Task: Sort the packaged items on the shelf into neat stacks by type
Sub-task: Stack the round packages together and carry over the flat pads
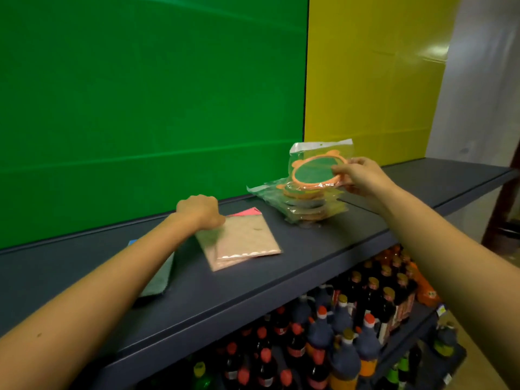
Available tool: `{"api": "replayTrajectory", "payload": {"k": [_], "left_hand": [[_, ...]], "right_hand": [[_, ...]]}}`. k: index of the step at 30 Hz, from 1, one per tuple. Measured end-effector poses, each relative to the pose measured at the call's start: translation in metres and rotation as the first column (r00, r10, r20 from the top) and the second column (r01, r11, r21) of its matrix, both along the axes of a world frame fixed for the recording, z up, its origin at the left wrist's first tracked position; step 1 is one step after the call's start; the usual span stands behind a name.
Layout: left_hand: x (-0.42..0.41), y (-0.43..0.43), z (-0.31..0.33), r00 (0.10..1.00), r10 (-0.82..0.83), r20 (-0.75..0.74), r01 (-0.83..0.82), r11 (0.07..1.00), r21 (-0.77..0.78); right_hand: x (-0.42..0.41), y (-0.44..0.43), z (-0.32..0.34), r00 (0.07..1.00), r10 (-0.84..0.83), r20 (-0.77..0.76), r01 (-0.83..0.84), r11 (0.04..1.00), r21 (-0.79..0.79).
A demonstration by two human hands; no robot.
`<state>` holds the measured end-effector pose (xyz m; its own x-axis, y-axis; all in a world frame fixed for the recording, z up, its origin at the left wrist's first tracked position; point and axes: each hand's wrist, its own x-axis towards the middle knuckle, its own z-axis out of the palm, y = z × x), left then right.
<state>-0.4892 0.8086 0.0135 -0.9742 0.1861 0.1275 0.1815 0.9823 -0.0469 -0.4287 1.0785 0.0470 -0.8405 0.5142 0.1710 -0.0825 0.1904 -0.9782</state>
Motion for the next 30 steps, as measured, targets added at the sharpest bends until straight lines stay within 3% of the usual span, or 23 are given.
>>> {"api": "replayTrajectory", "payload": {"k": [3,9,16,20,30], "left_hand": [[-0.005,0.026,0.008,0.986,-0.019,-0.163,0.018,1.000,-0.005],[-0.028,0.073,0.009,0.951,-0.025,-0.307,0.066,0.990,0.124],[-0.045,0.099,0.004,0.944,0.084,-0.320,-0.008,0.973,0.231],[-0.052,0.106,0.002,0.942,0.132,-0.309,-0.057,0.969,0.241],[-0.054,0.113,-0.004,0.931,0.199,-0.305,-0.132,0.965,0.227]], "right_hand": [[-0.029,0.011,-0.001,0.997,0.074,0.023,-0.074,0.997,0.017],[-0.083,0.031,-0.014,0.977,0.194,0.093,-0.206,0.967,0.148],[-0.112,0.052,-0.031,0.966,0.193,0.174,-0.236,0.932,0.276],[-0.118,0.060,-0.034,0.954,0.146,0.262,-0.258,0.847,0.466],[-0.135,0.073,-0.030,0.938,0.174,0.299,-0.329,0.715,0.617]]}}
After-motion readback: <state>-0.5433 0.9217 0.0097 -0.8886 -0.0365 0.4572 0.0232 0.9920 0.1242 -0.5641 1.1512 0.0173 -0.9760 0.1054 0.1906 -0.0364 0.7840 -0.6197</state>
